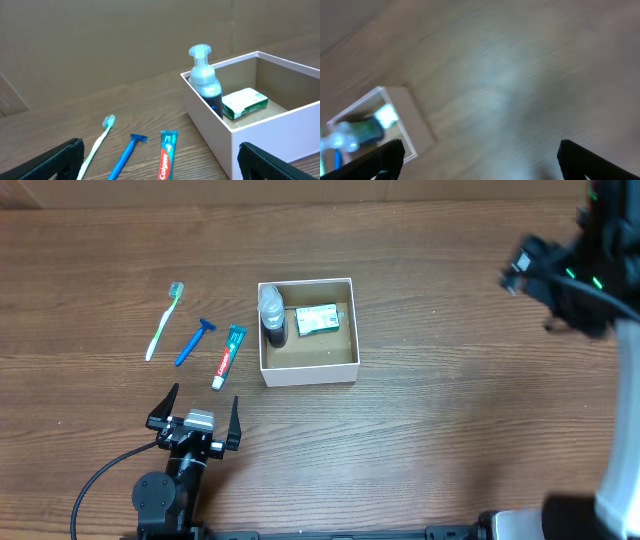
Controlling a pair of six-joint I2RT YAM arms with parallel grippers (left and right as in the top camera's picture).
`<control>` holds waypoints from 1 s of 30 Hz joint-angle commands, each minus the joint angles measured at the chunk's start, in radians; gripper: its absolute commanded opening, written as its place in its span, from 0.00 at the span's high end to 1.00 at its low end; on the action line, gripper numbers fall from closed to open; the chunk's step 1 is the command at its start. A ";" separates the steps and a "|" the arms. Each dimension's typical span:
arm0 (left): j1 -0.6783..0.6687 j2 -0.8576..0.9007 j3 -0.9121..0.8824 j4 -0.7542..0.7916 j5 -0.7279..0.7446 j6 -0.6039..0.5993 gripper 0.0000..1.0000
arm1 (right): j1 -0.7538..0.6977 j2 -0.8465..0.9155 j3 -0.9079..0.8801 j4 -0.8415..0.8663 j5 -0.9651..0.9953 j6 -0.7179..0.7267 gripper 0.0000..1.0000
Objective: Pack container
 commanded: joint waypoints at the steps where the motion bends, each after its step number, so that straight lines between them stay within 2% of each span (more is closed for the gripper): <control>1: 0.005 -0.008 -0.003 0.000 -0.021 0.005 0.00 | -0.091 -0.172 -0.250 0.000 -0.013 0.011 0.00; 7: 0.005 -0.008 -0.003 0.000 -0.024 0.004 0.00 | -0.310 -0.412 -0.615 0.067 -0.013 0.010 0.00; 14: 0.005 -0.008 -0.003 0.000 -0.024 0.004 0.00 | -0.558 -0.441 -0.763 0.127 -0.095 0.005 0.00; 26: 0.005 -0.008 -0.003 0.000 -0.006 -0.002 0.00 | -0.576 -0.407 -0.814 0.159 -0.076 0.006 0.00; 29: 0.005 -0.008 -0.003 0.011 -0.009 -0.048 0.00 | -0.576 -0.407 -0.814 0.159 -0.076 0.006 0.00; 30: 0.005 -0.008 -0.003 0.015 -0.008 -0.117 0.00 | -0.576 -0.407 -0.814 0.161 -0.072 0.006 0.00</control>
